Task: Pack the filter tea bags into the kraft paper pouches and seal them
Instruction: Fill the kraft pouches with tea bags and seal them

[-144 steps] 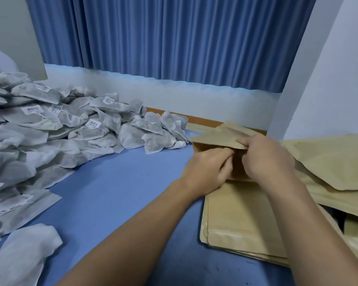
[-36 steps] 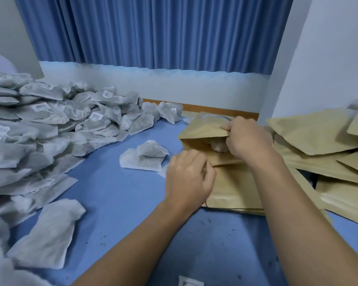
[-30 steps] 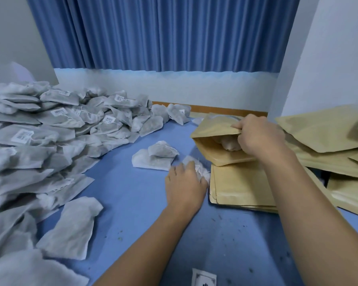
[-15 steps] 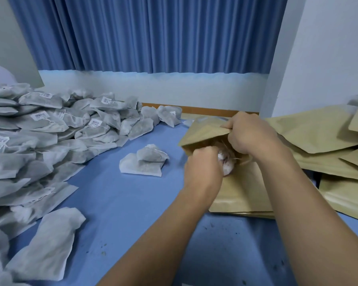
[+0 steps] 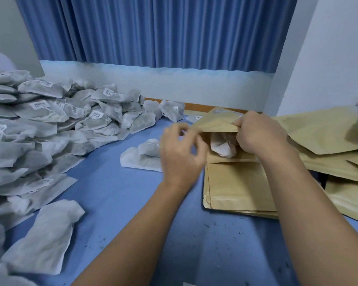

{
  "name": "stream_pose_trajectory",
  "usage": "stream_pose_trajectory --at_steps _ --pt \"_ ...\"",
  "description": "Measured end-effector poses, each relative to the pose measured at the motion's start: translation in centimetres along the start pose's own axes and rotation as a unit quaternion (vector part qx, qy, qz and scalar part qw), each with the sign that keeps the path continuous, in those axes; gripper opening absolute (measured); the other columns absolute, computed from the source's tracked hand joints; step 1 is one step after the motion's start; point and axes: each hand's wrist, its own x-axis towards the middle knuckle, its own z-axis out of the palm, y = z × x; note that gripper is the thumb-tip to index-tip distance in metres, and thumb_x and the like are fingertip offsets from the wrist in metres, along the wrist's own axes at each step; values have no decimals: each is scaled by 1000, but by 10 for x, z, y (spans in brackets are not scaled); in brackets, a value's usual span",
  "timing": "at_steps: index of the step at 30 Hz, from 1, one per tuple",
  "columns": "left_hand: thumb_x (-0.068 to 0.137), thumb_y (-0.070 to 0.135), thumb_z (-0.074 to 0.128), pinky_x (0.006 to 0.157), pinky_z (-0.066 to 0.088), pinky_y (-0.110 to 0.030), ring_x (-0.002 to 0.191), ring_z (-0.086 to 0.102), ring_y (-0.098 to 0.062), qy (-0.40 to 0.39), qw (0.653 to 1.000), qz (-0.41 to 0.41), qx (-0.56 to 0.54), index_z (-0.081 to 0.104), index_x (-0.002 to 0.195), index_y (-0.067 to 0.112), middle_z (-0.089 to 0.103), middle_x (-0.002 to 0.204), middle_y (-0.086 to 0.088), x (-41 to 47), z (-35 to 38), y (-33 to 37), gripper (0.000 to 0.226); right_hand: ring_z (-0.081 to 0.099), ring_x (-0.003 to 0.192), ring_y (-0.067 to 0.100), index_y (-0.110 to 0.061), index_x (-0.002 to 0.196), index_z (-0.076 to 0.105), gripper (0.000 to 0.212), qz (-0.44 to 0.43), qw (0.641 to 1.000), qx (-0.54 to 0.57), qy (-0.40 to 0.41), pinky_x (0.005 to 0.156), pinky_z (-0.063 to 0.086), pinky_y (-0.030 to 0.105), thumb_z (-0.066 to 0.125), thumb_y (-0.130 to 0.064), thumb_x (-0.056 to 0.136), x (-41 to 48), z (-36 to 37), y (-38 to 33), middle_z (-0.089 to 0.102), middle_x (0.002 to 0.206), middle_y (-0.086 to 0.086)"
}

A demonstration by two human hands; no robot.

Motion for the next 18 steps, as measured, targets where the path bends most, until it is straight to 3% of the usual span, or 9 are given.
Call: stream_pose_trajectory --at_steps 2,4,5,6,8,11,14,16,18 --pt "85 20 61 83 40 -40 99 55 -30 5 989 -120 84 73 104 19 59 109 -7 11 -9 -20 22 59 105 36 -28 126 63 43 2 1000 -4 7 78 45 35 56 -10 88 1 1 1 62 119 9" --pt "90 32 59 99 34 -45 126 45 -32 -143 940 -245 190 61 128 26 50 135 -10 9 -19 -47 38 58 108 36 -28 129 61 46 0 1000 -4 11 80 47 35 53 -9 88 1 -1 2 61 121 9" --pt "93 37 58 103 34 -45 131 42 -32 -216 909 -283 217 54 134 27 49 139 -12 4 -25 -60 43 58 108 35 -28 130 61 46 1 1000 -3 10 81 47 36 52 -9 89 1 -2 3 61 122 9" --pt "94 38 58 102 37 -45 127 46 -33 -260 890 -306 215 51 136 26 55 134 -13 -1 -30 -70 45 58 109 35 -28 130 60 46 2 1000 -3 9 82 48 36 52 -9 89 1 -3 4 60 123 8" --pt "94 29 60 96 43 -47 112 55 -36 -220 907 -317 170 46 138 22 65 114 -14 -3 -32 -74 46 58 108 35 -29 130 61 47 4 1000 -5 7 84 49 37 52 -9 88 1 -3 4 61 121 8" --pt "93 21 62 93 43 -49 96 58 -34 -80 951 -261 142 44 140 20 65 94 -8 1 -28 -54 50 58 106 35 -31 129 61 50 4 1000 -4 7 85 50 39 51 -7 87 1 -3 5 62 119 6" --pt "88 27 72 76 49 -42 78 60 -31 -5 993 -117 -11 61 124 10 65 88 -8 -1 -26 -24 41 58 108 35 -32 131 60 51 7 1000 3 11 85 50 39 51 -7 88 1 -2 5 61 122 6" --pt "84 26 75 62 51 -38 61 56 -26 4 996 -9 -89 69 110 7 62 78 -7 -8 -23 -2 33 58 108 35 -33 129 61 50 7 1000 0 10 84 49 38 51 -7 88 1 -3 6 60 122 6" --pt "82 28 74 54 50 -36 59 54 -23 -45 990 82 -104 72 103 9 59 73 -5 -21 -18 20 28 58 110 36 -33 128 62 48 3 1000 4 6 87 50 39 51 -8 88 0 -5 5 60 124 7"
